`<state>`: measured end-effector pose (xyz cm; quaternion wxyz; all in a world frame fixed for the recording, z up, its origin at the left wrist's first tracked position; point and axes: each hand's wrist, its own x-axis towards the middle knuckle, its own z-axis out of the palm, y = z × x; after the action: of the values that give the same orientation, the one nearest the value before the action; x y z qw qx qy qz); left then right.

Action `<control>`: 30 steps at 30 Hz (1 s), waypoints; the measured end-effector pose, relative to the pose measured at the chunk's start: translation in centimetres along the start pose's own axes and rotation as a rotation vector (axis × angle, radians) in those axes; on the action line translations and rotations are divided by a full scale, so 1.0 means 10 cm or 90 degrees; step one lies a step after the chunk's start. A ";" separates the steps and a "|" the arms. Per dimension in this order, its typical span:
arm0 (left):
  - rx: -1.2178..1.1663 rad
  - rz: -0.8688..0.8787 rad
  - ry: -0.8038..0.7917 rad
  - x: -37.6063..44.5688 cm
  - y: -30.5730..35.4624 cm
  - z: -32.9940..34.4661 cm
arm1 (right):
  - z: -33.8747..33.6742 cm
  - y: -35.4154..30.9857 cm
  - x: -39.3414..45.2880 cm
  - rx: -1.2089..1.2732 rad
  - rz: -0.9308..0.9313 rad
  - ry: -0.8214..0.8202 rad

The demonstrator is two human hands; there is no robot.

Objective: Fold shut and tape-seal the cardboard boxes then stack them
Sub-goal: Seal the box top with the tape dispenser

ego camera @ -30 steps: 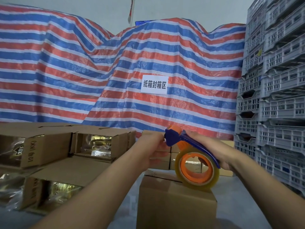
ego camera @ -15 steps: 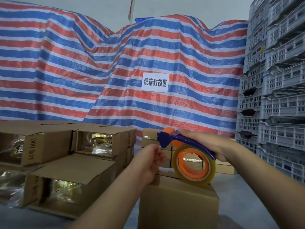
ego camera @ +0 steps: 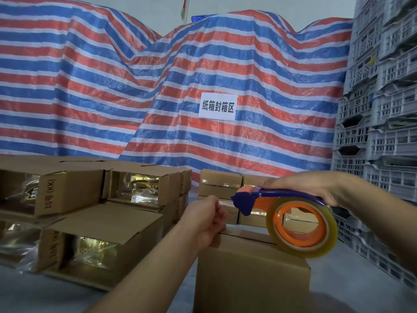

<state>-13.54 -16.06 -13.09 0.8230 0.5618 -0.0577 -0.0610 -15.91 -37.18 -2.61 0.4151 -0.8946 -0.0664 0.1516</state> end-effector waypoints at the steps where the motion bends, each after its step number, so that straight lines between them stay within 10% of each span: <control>1: -0.008 0.003 0.003 0.00 -0.02 0.00 | 0.02 -0.01 0.00 -0.002 -0.002 0.004; 19: 0.216 0.254 0.144 -0.05 -0.24 -0.06 | 0.07 -0.07 0.04 -0.053 -0.002 0.013; 30: -0.142 0.028 0.167 -0.01 -0.26 -0.22 | 0.20 -0.24 0.23 -0.083 0.006 0.042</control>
<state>-13.34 -14.98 -16.27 0.8820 0.4685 0.0449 0.0248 -14.33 -33.63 -2.54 0.3572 -0.9246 -0.0584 0.1190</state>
